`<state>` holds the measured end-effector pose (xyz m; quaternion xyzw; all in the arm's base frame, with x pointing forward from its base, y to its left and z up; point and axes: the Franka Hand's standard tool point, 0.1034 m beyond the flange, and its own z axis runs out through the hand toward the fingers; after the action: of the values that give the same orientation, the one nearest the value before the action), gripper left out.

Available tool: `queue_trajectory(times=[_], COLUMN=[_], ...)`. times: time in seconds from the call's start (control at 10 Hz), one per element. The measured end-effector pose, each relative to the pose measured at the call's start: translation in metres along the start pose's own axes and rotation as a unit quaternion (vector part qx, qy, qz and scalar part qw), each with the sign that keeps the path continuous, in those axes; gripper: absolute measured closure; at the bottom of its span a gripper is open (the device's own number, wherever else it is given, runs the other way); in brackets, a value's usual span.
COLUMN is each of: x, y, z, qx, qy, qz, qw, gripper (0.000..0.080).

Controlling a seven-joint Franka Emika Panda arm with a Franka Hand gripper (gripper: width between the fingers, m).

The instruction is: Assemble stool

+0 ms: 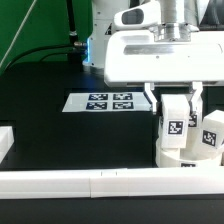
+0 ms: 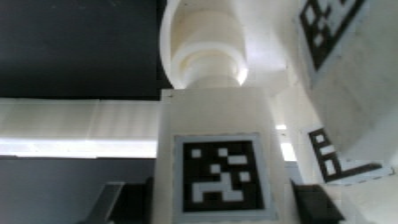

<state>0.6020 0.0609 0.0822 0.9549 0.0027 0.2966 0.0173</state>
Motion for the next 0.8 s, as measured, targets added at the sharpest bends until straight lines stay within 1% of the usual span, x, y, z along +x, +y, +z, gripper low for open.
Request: queue_trajectory(times=[0.1, 0.4, 0.5, 0.6, 0.7, 0.8], x=[0.0007, 0.0005, -0.0023, -0.0024, -0.0024, -0.0024], y=[0.0011, 0.0010, 0.0008, 0.0008, 0.0008, 0.0008], z=[0.0013, 0.0026, 0.0038, 0.0038, 0.0038, 0.0038], qx=[-0.002, -0.001, 0.000, 0.000, 0.000, 0.000], qy=[0.008, -0.002, -0.009, -0.009, -0.009, -0.009], qz=[-0.001, 0.000, 0.000, 0.000, 0.000, 0.000], qw=[1.000, 1.000, 1.000, 1.000, 1.000, 1.000], gripper=[0.0462, 0.0462, 0.0462, 0.0295, 0.0184, 0.0184])
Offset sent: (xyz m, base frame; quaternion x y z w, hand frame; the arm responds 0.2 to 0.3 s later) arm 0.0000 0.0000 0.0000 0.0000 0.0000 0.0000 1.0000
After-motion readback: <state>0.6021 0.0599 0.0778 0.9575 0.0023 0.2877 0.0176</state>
